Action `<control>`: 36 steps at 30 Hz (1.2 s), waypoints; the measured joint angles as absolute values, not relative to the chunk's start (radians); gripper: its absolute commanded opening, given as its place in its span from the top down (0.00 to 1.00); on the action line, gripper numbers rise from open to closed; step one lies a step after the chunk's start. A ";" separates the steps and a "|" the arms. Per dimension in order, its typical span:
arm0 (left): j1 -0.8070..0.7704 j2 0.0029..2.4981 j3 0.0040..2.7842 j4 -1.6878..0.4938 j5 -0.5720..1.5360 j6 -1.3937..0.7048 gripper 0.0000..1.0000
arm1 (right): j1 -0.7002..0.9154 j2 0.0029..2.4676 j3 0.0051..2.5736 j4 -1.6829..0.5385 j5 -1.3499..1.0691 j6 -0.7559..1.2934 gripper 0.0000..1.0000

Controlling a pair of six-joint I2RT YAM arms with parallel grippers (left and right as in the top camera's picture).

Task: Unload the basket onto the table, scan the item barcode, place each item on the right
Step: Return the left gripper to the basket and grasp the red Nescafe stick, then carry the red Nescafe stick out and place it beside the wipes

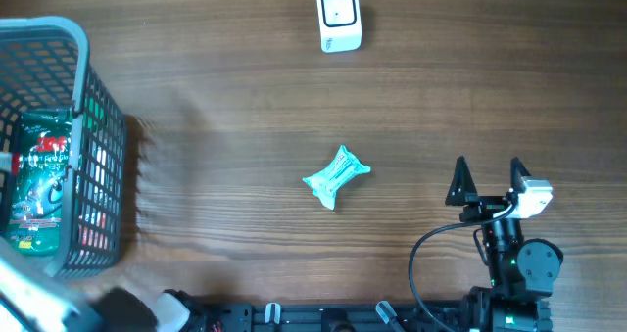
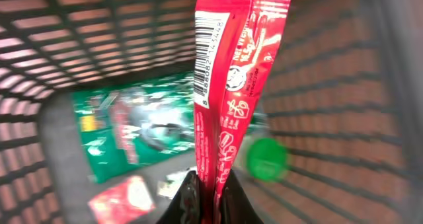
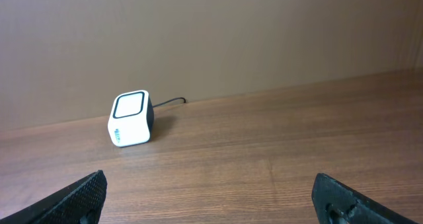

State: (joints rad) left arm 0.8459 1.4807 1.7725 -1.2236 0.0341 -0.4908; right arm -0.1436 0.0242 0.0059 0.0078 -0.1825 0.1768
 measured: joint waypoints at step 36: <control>-0.530 1.263 1.008 -1.109 -0.249 -0.928 0.00 | -0.140 0.025 0.006 0.008 -0.182 0.177 0.00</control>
State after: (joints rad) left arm -0.5297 1.2633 1.0077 -1.1088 -0.2493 -0.9276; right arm -0.1398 0.0254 0.0059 0.0078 -0.1822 0.1768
